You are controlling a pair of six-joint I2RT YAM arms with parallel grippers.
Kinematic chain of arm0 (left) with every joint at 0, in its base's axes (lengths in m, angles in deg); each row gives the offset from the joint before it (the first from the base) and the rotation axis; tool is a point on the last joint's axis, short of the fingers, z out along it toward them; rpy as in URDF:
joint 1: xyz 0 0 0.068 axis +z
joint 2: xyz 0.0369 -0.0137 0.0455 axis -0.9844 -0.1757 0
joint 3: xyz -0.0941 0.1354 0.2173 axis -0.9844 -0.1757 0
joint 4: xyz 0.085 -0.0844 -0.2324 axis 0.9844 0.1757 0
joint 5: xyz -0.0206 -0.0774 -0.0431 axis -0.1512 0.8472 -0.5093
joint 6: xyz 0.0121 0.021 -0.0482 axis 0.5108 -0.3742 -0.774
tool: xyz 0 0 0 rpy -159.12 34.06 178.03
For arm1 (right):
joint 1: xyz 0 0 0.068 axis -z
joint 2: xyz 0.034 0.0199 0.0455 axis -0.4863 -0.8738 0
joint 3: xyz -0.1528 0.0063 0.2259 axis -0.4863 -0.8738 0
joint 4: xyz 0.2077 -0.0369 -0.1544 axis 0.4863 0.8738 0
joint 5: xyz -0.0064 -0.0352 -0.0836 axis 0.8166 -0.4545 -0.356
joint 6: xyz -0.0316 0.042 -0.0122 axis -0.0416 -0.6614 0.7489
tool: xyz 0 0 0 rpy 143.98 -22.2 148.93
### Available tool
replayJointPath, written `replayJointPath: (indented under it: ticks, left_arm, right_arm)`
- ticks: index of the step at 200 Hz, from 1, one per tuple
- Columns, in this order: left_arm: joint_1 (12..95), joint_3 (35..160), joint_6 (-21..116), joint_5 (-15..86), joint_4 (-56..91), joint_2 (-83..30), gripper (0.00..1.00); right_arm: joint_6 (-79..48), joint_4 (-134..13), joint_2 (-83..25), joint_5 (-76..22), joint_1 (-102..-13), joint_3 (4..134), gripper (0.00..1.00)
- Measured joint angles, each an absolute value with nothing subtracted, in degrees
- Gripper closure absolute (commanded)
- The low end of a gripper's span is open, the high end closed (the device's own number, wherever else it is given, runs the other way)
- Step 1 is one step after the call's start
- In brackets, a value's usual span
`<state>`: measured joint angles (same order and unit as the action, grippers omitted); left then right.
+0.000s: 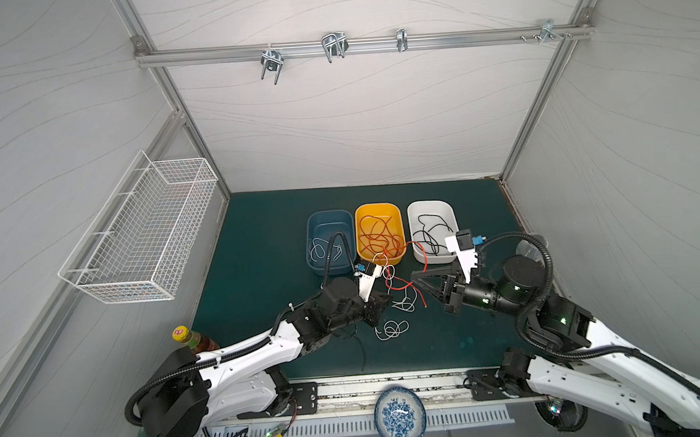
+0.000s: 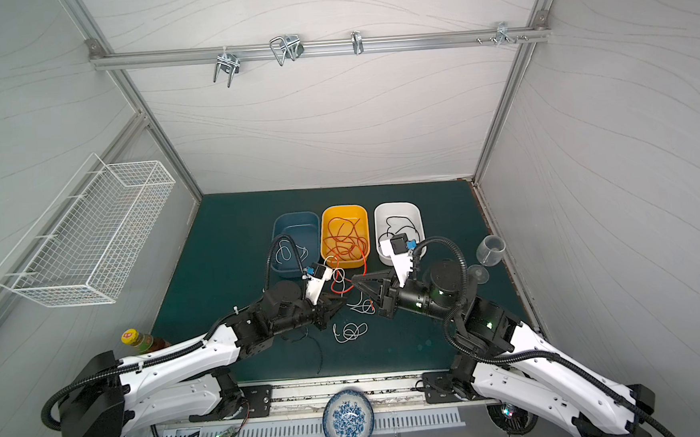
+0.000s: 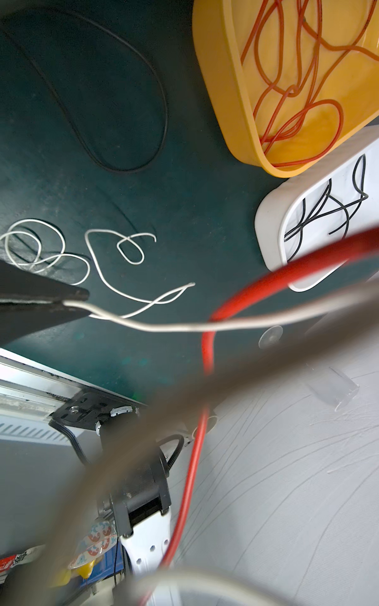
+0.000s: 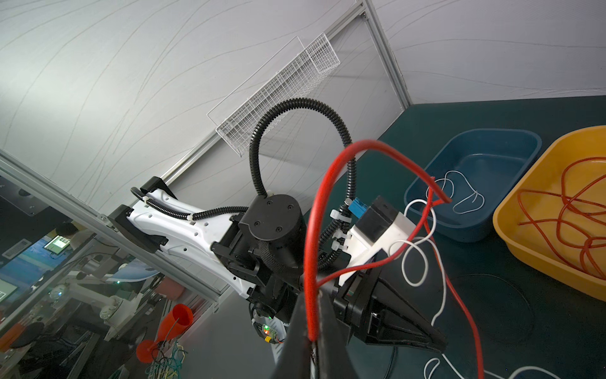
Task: Untangle the cables
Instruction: 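Lift the white wire with the left gripper while the right holds the red wire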
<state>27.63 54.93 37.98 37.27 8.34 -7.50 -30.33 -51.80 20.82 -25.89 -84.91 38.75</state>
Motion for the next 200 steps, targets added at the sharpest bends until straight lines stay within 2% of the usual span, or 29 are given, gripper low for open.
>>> replayJointPath:
  ticks: [61,112,200]
  left_arm:
    - [27.6,54.9,37.4,37.5,9.0,-7.2,1.0]
    - [27.6,55.3,37.4,36.9,12.1,-2.4,1.0]
    - [27.6,56.4,37.0,36.4,17.4,1.9,1.0]
  right_arm:
    - [-30.5,-51.4,23.2,-29.4,-84.9,38.7,1.0]
    - [-30.9,-51.1,24.6,-31.6,-83.7,36.8,1.0]
    - [-34.9,-49.8,27.3,-30.4,-74.1,30.6,1.0]
